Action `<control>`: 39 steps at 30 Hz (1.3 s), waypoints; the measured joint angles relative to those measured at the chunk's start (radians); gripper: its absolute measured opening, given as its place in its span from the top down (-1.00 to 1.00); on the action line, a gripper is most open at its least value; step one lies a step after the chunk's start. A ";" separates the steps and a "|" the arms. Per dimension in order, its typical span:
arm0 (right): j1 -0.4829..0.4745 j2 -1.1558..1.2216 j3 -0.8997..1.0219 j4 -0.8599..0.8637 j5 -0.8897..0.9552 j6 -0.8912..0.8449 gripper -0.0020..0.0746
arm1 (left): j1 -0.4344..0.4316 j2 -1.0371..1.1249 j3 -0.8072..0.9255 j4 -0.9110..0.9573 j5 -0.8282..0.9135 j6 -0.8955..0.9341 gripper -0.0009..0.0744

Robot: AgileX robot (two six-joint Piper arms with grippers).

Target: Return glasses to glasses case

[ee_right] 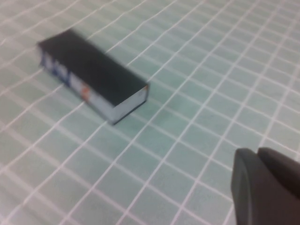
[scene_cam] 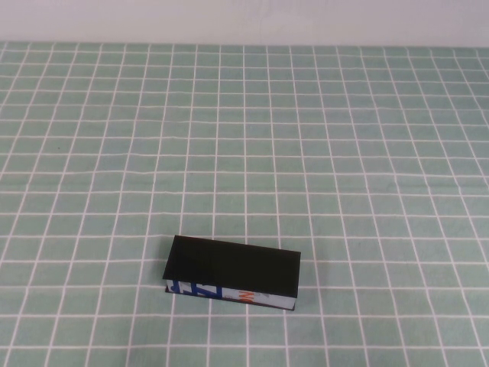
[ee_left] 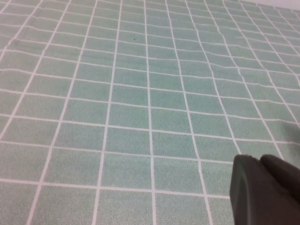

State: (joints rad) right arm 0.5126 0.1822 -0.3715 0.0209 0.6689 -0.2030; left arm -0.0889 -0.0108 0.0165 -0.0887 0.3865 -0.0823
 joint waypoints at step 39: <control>-0.434 -0.196 0.396 0.124 -0.298 0.000 0.98 | 0.000 0.000 0.000 -0.004 0.000 0.000 0.98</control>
State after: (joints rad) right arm 0.0783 -0.0143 0.0241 0.1451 0.3705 -0.2030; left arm -0.0889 -0.0111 0.0165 -0.0923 0.3865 -0.0828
